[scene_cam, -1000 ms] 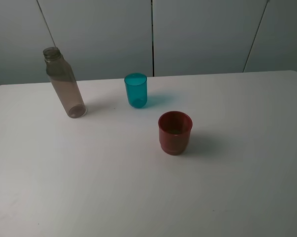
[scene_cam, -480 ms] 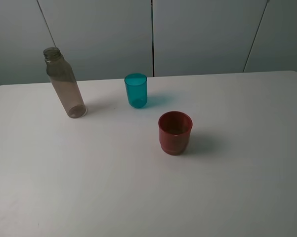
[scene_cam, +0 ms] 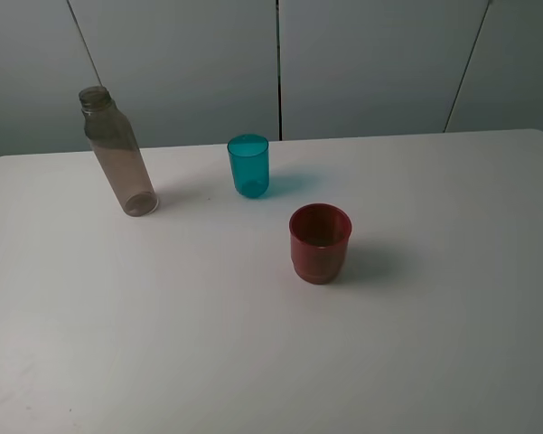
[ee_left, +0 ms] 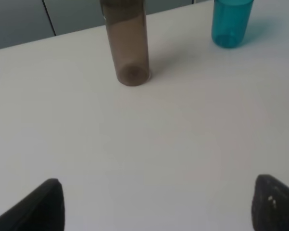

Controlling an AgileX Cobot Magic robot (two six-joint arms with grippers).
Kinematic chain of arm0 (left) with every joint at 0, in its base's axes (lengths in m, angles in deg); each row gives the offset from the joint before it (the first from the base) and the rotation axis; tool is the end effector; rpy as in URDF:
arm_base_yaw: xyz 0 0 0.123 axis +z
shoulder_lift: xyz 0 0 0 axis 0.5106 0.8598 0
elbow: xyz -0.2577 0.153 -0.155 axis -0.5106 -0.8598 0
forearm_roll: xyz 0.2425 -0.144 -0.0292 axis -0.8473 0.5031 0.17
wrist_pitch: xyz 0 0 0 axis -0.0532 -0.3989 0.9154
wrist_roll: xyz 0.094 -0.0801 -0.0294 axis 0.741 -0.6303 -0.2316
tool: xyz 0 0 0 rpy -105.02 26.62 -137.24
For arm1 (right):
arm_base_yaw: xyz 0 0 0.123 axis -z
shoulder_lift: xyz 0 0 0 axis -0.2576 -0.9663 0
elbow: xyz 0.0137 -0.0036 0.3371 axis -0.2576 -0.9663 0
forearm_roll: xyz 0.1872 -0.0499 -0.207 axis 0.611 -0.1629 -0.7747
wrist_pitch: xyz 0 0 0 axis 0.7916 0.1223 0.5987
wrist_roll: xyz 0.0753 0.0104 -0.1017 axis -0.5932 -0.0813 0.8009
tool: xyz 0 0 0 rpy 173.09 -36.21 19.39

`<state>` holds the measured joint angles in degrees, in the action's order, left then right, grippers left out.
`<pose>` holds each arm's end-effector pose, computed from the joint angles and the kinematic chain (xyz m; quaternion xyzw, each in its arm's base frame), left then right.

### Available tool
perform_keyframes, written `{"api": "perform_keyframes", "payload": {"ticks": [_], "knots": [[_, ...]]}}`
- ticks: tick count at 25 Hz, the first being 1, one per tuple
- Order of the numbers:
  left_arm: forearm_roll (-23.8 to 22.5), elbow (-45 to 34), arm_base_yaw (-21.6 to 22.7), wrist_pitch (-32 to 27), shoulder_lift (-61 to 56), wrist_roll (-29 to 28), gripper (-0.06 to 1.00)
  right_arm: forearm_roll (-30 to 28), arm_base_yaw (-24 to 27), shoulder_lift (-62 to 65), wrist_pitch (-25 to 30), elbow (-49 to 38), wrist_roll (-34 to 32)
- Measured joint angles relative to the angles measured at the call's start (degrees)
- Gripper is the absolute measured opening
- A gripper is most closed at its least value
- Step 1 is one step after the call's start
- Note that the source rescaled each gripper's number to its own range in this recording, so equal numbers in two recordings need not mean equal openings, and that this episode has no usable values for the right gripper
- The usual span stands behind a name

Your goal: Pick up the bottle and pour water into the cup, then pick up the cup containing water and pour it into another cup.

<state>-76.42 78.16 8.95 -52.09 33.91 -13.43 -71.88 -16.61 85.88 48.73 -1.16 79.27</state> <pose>0.0048 0.0152 0.2791 0.1145 0.8463 -0.0538 0.5175 -0.0001 -0.0013 0.2737 0.0041 0.8613 0.0114 0.5080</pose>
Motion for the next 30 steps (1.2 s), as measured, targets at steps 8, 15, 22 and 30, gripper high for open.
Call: {"api": "perform_keyframes", "payload": {"ticks": [8, 15, 22, 30], "knots": [[0.2, -0.1, 0.3, 0.0, 0.0, 0.0, 0.99, 0.0, 0.0, 0.0, 0.0, 0.0, 0.0], [0.6, -0.1, 14.5, 0.0, 0.0, 0.0, 0.99, 0.0, 0.0, 0.0, 0.0, 0.0, 0.0], [0.8, -0.1, 20.3, 0.0, 0.0, 0.0, 1.0, 0.0, 0.0, 0.0, 0.0, 0.0, 0.0], [0.8, -0.1, 20.1, 0.0, 0.0, 0.0, 1.0, 0.0, 0.0, 0.0, 0.1, 0.0, 0.0]]}}
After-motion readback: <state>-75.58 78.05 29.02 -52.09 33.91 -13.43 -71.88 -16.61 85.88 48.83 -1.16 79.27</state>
